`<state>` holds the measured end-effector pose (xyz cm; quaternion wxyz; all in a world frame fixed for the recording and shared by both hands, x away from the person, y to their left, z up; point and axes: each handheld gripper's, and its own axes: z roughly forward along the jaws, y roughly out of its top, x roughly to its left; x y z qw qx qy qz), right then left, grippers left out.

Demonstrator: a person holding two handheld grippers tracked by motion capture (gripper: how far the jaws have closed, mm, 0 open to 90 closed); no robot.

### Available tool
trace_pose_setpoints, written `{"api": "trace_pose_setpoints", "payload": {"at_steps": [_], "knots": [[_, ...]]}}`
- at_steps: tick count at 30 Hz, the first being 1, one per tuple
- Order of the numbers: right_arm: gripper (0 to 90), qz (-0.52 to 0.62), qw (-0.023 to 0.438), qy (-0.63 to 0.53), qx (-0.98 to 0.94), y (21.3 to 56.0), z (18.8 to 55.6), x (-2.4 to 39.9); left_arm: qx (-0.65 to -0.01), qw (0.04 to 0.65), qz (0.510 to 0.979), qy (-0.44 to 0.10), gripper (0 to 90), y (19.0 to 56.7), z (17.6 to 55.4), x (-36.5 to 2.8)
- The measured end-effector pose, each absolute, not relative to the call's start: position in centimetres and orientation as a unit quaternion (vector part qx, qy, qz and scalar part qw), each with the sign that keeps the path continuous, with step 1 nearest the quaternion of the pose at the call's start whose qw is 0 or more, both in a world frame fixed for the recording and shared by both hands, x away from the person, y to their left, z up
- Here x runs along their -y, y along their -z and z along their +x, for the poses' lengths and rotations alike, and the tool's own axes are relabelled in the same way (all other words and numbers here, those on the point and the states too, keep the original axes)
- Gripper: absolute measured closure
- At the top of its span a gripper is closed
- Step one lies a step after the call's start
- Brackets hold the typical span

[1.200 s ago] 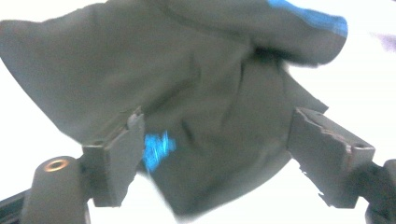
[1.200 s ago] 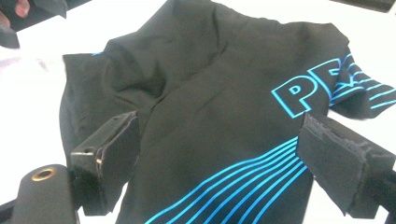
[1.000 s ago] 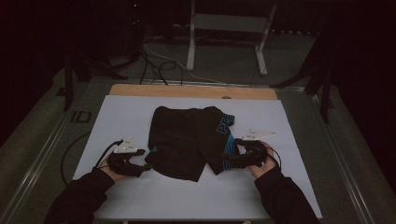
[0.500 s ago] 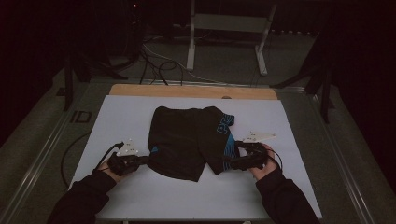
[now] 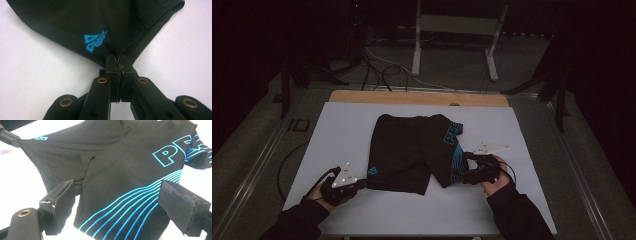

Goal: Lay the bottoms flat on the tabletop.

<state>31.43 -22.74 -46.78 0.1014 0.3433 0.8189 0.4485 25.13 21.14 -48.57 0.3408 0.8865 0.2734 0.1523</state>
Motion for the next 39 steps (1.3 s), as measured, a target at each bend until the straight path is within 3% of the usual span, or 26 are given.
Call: {"api": "trace_pose_setpoints", "payload": {"at_steps": [4,7,9,13,17,29,39], "knots": [[14.5,0.343,0.102,-0.449,-0.819,46.8,31.3,22.7,-0.276,0.337,0.888,-0.149,88.6,48.8,25.0,-21.4],[14.5,0.345,0.100,-0.451,-0.817,46.8,31.2,22.8,-0.278,0.324,0.897,-0.116,88.0,49.8,25.2,-21.7],[14.5,0.345,0.099,-0.450,-0.818,46.9,31.1,22.9,-0.268,0.329,0.900,-0.100,80.3,49.9,25.1,-21.7],[14.5,0.346,0.099,-0.449,-0.818,46.9,30.9,23.1,-0.267,0.359,0.889,-0.099,49.4,49.4,25.1,-21.3],[14.5,0.348,0.097,-0.451,-0.816,46.9,30.7,23.2,-0.252,0.386,0.882,-0.101,40.6,48.5,25.1,-20.5],[14.4,0.344,0.097,-0.449,-0.819,47.1,30.3,23.1,-0.182,0.413,0.888,-0.083,38.2,47.3,25.3,-13.9],[14.4,0.349,0.093,-0.449,-0.817,47.4,30.2,23.7,-0.151,0.394,0.905,-0.058,40.3,49.8,26.0,-7.5]]}}
